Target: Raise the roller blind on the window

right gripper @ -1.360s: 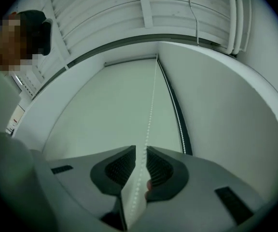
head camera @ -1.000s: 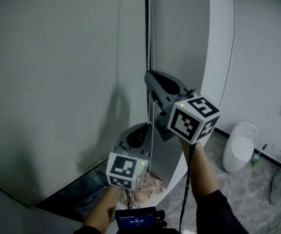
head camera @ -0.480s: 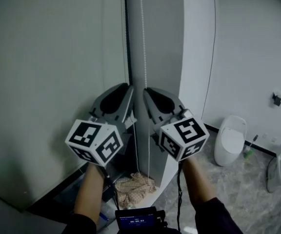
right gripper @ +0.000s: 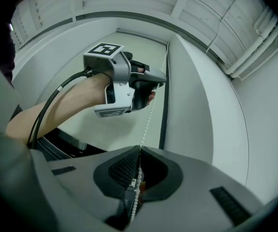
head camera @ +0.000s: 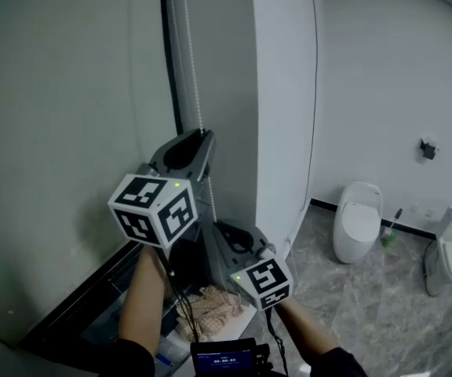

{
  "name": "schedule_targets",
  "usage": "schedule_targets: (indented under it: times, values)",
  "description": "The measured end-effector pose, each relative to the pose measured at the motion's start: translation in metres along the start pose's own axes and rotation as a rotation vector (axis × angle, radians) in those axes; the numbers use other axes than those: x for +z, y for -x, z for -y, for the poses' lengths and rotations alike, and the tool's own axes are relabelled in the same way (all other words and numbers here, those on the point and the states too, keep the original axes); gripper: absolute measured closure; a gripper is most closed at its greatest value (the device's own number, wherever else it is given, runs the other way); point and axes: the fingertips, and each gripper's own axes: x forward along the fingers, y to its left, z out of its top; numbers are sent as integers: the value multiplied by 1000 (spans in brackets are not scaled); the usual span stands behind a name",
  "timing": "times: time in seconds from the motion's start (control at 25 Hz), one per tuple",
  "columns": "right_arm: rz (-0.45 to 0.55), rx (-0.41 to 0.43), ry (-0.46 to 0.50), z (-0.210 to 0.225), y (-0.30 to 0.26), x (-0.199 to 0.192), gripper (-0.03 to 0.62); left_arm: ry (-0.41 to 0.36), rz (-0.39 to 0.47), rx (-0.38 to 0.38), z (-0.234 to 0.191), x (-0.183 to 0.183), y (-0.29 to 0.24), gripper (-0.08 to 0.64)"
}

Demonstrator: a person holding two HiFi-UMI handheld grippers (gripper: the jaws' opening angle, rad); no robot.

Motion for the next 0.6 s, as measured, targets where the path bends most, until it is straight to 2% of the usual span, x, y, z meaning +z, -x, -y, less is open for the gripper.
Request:
schedule_targets:
  times: [0.12, 0.28, 0.36, 0.48, 0.52, 0.6]
  values:
    - [8, 2, -28, 1, 6, -3, 575, 14, -7, 13, 1, -4, -4, 546]
    - [25, 18, -93, 7, 8, -5, 575, 4, 27, 37, -4, -1, 2, 548]
    - [9, 45, -183, 15, 8, -18, 575, -29, 51, 73, -11, 0, 11, 548]
    - [8, 67, -402, 44, 4, -34, 572, -37, 45, 100, -22, -13, 29, 548]
    - [27, 72, -465, 56, 2, -31, 572, -32, 33, 105, -25, -24, 36, 548]
    - [77, 91, -528, 76, -3, -8, 571, -24, 1, 118, -27, -52, 48, 548]
